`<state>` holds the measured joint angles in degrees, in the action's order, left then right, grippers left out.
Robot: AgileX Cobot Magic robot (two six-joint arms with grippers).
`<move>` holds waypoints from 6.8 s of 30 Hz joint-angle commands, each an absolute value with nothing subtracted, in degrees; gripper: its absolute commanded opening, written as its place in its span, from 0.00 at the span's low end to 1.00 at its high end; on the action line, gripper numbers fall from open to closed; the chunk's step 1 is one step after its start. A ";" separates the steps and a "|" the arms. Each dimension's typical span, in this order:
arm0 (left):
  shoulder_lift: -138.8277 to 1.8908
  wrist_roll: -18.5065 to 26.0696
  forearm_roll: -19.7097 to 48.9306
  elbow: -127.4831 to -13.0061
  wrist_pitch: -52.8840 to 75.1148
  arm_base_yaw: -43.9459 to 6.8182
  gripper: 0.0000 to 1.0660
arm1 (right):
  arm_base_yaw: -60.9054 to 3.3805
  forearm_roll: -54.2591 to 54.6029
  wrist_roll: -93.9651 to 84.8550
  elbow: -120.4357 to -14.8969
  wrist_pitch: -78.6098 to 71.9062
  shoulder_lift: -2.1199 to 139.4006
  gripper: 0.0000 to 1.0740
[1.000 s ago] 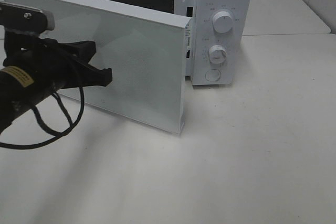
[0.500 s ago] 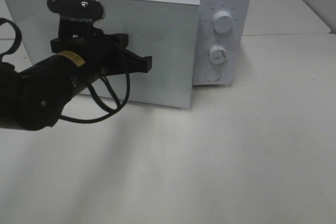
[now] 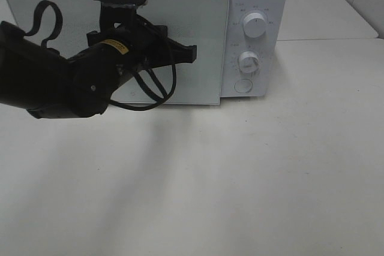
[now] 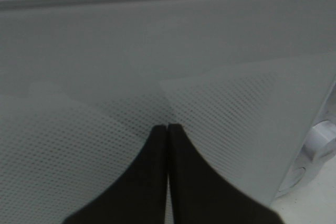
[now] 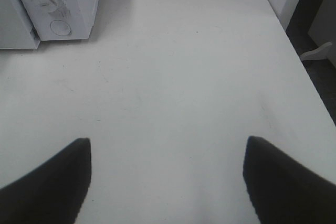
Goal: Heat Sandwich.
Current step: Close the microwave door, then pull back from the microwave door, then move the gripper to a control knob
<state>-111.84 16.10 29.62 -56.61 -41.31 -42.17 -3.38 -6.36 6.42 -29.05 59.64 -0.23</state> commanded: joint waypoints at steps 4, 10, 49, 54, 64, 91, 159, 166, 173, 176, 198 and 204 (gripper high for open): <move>-113.56 18.11 32.26 -60.68 -40.05 -42.46 0.00 | -2.98 -6.59 6.25 -28.99 59.42 -1.72 0.71; -115.57 24.29 39.59 -64.80 -39.94 -42.40 0.00 | -2.98 -6.59 6.25 -28.99 59.42 -1.72 0.71; -106.91 26.81 41.60 -57.87 -29.97 -44.86 0.01 | -2.98 -6.59 6.25 -28.99 59.42 -1.72 0.71; -101.30 26.64 41.88 -53.92 -18.45 -44.86 0.42 | -2.98 -6.59 6.25 -28.99 59.42 -1.72 0.71; -95.17 26.59 41.14 -49.39 -7.51 -44.86 0.95 | -2.98 -6.59 6.19 -28.99 59.42 -1.72 0.71; -80.39 18.11 24.81 -49.45 43.54 -21.37 0.95 | -2.98 -6.59 6.25 -28.99 59.42 -1.72 0.71; 1.72 2.18 2.81 -28.36 59.47 -2.64 0.95 | -2.98 -6.59 6.13 -28.99 59.42 -1.38 0.71; 1.89 2.18 2.81 -28.36 59.47 -2.64 0.95 | -2.98 -6.59 6.19 -28.99 59.42 -1.20 0.71; 1.66 2.18 2.81 -28.36 59.47 -2.64 0.95 | -2.98 -6.59 6.19 -28.99 59.42 -1.20 0.71; 1.66 2.18 2.81 -28.36 59.47 -2.64 0.95 | -2.98 -6.59 6.19 -28.99 59.42 -1.20 0.71; 1.66 2.18 2.81 -28.36 59.47 -2.64 0.95 | -2.98 -6.59 6.19 -28.99 59.42 -1.20 0.71; 1.66 2.18 2.81 -28.36 59.47 -2.64 0.95 | -2.98 -6.59 6.13 -28.99 59.42 -1.20 0.71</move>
<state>0.23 2.69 2.75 -28.53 59.64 -2.81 -3.38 -6.36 6.42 -29.05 59.64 -0.23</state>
